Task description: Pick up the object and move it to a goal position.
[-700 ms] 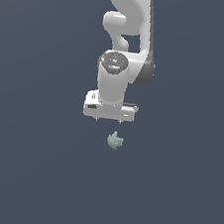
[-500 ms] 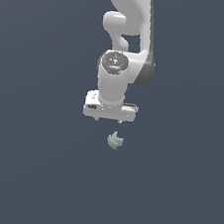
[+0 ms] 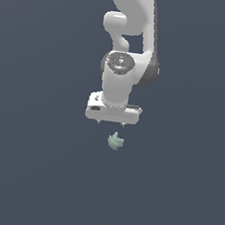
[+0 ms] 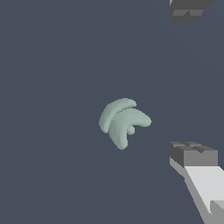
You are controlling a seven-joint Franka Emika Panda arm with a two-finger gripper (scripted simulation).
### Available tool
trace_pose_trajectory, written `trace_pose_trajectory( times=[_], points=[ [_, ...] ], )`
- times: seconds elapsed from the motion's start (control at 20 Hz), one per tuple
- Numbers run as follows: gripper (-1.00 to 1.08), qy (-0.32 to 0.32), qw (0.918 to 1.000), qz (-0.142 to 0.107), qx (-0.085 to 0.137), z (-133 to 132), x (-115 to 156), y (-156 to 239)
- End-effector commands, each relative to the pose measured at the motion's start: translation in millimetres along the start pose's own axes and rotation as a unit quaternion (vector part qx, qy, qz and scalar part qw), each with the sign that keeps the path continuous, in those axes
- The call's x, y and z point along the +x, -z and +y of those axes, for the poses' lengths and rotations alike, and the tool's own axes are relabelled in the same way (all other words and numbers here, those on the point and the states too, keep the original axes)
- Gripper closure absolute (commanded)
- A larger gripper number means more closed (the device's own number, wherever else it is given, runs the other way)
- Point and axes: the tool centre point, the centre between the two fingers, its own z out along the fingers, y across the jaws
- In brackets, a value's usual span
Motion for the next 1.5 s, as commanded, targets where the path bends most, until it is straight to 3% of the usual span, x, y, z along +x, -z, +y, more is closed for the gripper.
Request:
trace_pose_trajectory(
  times=[0.0, 0.4, 0.8, 1.1, 1.45],
  points=[
    [-0.92, 0.000, 1.0000, 0.000, 0.000, 0, 0, 0],
    [-0.92, 0.029, 0.9996, 0.001, -0.001, -2, 3, -5],
    [-0.92, 0.105, 0.9944, 0.004, -0.001, -8, 10, -17],
    [-0.92, 0.190, 0.9818, 0.008, -0.001, -15, 17, -31],
    [-0.92, 0.284, 0.9588, 0.014, 0.000, -23, 24, -47]
  ],
)
